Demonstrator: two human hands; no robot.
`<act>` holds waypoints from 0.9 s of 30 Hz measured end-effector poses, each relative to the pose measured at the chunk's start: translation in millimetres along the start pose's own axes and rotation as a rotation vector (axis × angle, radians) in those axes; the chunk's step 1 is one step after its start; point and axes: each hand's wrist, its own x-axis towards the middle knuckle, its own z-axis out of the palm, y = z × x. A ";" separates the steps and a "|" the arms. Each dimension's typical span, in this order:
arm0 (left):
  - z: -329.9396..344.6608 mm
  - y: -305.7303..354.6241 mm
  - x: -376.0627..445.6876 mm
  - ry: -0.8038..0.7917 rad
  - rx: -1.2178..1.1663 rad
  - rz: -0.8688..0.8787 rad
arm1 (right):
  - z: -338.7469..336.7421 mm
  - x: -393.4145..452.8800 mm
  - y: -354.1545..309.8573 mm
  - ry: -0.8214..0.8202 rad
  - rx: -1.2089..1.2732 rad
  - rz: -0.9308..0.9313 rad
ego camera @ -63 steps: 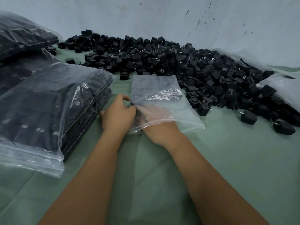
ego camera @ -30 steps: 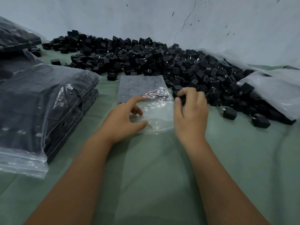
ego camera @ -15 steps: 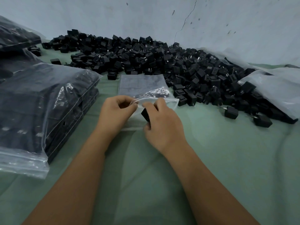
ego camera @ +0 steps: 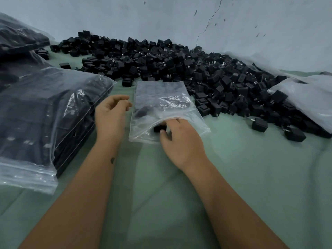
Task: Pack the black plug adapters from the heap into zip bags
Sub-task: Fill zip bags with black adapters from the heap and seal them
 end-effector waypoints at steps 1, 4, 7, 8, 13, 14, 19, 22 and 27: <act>-0.4 -3.6 2.4 0.017 0.054 -0.024 | -0.6 -0.6 -1.0 0.002 0.032 0.025; 0.6 -10.6 6.1 -0.012 0.181 -0.025 | -2.1 -2.3 -4.1 0.017 0.097 0.055; 2.2 -15.4 8.8 -0.142 0.226 -0.008 | -0.1 -3.4 -5.5 -0.010 0.052 0.027; 2.7 -17.0 9.1 -0.195 0.251 -0.012 | 1.1 -2.7 -5.8 -0.024 0.018 0.006; 6.8 -18.9 10.2 -0.271 0.383 -0.064 | 5.4 2.6 -4.0 -0.015 -0.154 -0.052; 7.2 -19.2 11.1 -0.266 0.394 -0.075 | 6.8 3.9 -3.2 -0.028 -0.173 -0.037; 6.8 -17.5 11.2 -0.232 0.365 -0.114 | 13.2 12.6 -4.9 -0.183 -0.214 0.027; 6.7 -16.9 10.9 -0.227 0.356 -0.116 | 16.1 19.3 -3.4 -0.251 -0.147 0.084; 6.9 -16.3 11.2 -0.285 0.366 -0.067 | 19.3 28.5 -4.3 -0.279 -0.063 0.081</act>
